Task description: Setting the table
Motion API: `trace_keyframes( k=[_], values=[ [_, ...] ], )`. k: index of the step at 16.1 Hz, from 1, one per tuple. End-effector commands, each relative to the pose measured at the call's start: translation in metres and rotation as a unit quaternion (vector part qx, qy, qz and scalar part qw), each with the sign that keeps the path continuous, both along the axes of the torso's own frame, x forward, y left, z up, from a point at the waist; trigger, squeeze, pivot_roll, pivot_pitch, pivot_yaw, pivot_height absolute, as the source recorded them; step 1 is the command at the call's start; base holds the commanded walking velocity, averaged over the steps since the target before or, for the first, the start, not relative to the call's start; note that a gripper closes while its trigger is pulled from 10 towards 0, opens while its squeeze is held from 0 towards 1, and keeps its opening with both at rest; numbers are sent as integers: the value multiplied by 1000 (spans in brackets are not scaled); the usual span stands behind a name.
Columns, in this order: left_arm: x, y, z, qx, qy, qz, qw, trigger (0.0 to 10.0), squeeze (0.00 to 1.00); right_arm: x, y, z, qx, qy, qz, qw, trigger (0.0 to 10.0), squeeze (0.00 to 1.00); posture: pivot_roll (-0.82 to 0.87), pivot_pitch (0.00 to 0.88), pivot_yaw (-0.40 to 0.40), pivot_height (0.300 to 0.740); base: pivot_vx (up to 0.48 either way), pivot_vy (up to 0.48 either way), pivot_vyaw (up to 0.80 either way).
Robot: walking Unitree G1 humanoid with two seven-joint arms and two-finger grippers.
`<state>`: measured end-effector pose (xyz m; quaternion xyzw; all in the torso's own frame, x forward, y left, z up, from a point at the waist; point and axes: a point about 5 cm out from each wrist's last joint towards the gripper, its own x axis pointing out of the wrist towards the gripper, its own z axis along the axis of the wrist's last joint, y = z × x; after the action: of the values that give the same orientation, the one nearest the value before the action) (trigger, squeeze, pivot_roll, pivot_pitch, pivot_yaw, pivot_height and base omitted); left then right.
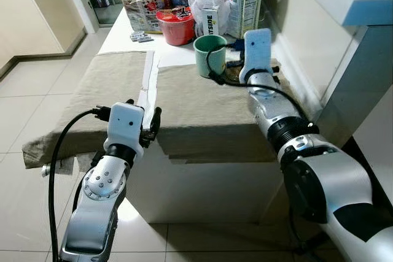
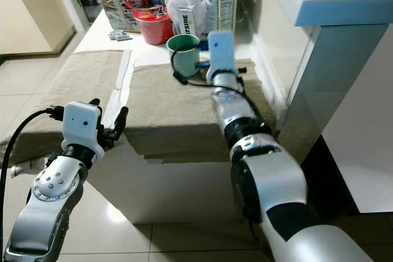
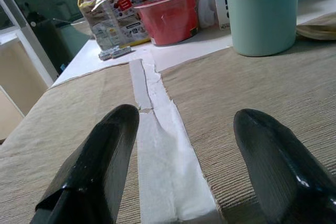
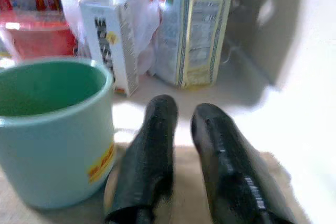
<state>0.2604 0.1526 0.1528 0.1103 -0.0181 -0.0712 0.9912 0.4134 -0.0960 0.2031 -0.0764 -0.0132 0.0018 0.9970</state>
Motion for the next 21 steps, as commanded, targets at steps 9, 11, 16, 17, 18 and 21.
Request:
trace_keyframes(
  k=[9,11,16,17,18,21],
  values=[
    [6,1,3,4,-7,-1,1000,10000,0,5,-5,20,22,-18,-7,1000,10000,1000,-27,0,99,740,0,0,0],
    [6,1,3,2,-10,1,1000,10000,0,7,-8,24,30,-17,-5,999,10000,1000,-28,0,92,740,0,0,0],
    [6,0,3,-1,-15,6,1000,10000,0,9,-10,33,9,-9,0,1000,10000,1000,-24,0,79,740,0,0,0],
    [6,1,4,0,-16,7,1000,10000,0,10,-12,35,13,-5,-10,1000,10000,1000,-17,0,79,740,0,0,0],
    [6,3,4,1,-16,9,1000,10000,0,10,-11,37,19,-4,-2,1000,7333,0,-13,0,78,740,0,0,0],
    [5,6,6,4,-20,16,1000,10000,0,10,-11,39,-3,-22,-5,1000,10000,0,6,0,73,740,0,0,0]
  ],
)
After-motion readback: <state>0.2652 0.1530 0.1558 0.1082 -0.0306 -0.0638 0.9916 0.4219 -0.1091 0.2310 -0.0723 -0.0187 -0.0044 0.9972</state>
